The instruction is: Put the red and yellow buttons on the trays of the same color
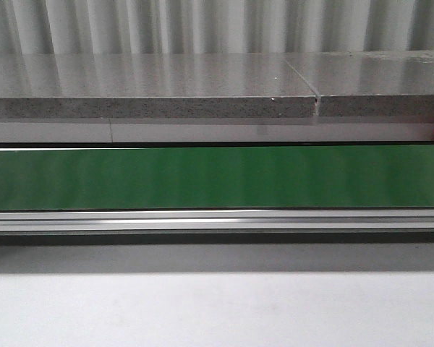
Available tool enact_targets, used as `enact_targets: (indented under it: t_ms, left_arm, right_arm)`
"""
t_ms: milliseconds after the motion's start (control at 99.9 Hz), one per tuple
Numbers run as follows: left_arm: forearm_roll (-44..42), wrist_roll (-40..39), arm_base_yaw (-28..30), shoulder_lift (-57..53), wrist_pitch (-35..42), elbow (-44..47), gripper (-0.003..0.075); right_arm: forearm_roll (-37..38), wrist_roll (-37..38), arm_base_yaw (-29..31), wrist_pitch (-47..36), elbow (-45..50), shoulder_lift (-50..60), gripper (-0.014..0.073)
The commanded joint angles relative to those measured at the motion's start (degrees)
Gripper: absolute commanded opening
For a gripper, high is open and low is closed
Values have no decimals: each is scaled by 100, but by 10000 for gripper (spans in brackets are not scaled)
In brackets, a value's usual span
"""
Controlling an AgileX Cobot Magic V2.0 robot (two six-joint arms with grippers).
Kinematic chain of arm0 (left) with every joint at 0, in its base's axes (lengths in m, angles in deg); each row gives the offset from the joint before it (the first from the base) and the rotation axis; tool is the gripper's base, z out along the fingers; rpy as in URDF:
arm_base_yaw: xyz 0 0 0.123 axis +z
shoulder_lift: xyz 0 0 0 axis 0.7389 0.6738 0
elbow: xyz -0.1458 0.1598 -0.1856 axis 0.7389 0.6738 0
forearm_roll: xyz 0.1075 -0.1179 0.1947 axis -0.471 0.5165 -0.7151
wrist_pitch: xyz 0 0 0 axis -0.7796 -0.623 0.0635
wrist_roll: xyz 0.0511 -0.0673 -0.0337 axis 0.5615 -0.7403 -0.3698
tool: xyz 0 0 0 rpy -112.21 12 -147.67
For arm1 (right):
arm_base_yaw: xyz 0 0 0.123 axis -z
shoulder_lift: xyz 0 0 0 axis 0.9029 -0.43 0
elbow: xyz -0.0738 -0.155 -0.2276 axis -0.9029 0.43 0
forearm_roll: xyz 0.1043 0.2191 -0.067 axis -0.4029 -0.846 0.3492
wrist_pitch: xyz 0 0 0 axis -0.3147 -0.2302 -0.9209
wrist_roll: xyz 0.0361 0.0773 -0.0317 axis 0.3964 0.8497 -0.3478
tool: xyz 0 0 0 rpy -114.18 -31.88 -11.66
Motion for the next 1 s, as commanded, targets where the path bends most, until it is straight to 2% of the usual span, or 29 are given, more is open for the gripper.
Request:
enact_targets:
  t_ms: [0,250,601,651,721,911,961,991]
  left_arm:
    - [-16,-17,-67,20,374,-165,-21]
    - [-16,-17,-67,20,374,-165,-21]
    - [-16,-17,-67,20,374,-165,-21]
    - [-16,-17,-67,20,374,-165,-21]
    - [-16,-17,-67,20,374,-165,-21]
    - [-16,-17,-67,20,374,-165,-21]
    - [-16,-17,-67,20,374,-165,-21]
    - [-16,-17,-67,20,374,-165,-21]
  right_arm:
    - [248,-20,-492,-278,-155,595,521]
    - [912,-66,-1465,374,-119,1657,521]
    - [960,-144,-1623,803,1247,3387,505]
    - [960,-214,-1623,892,1426,3645,464]
    - [960,-242,-1623,1001,1624,3903,360]
    - [960,-242,-1623,1238,1800,4254,-6]
    - [954,-242,-1623,1260,1800,4261,-71]
    - [954,-242,-1623,1266,1800,4261,-66]
